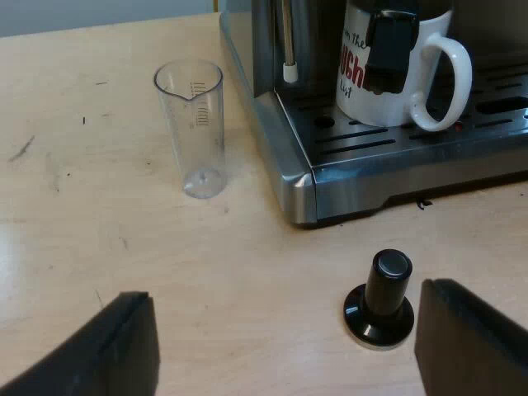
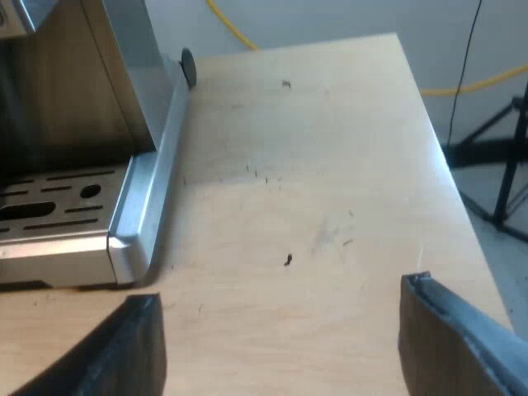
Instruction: Place mug into machine
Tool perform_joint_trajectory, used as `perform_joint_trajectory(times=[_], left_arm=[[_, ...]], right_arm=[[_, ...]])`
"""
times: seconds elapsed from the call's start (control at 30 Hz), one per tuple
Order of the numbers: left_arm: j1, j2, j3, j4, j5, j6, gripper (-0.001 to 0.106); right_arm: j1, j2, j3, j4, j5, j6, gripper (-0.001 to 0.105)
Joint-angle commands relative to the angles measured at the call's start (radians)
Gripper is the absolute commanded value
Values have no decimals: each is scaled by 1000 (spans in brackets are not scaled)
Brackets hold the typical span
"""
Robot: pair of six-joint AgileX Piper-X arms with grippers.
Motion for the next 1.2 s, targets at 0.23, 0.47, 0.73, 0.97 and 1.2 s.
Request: perform_joint_trajectory(times=[0.23, 0.47, 0.73, 0.97, 1.2], left_arm=[[1, -139, -5, -15, -8, -2, 66], [1, -139, -5, -15, -8, -2, 66], [1, -139, -5, -15, -8, -2, 66], [1, -139, -5, -15, -8, -2, 66], [1, -139, -5, -15, -8, -2, 66]], right_arm=[[-3, -42, -2, 50, -11, 3, 62], [-3, -42, -2, 50, -11, 3, 62], [-3, -42, -2, 50, 5, 3, 62], [-1, -42, -2, 50, 5, 3, 62], [-1, -42, -2, 50, 5, 3, 62]])
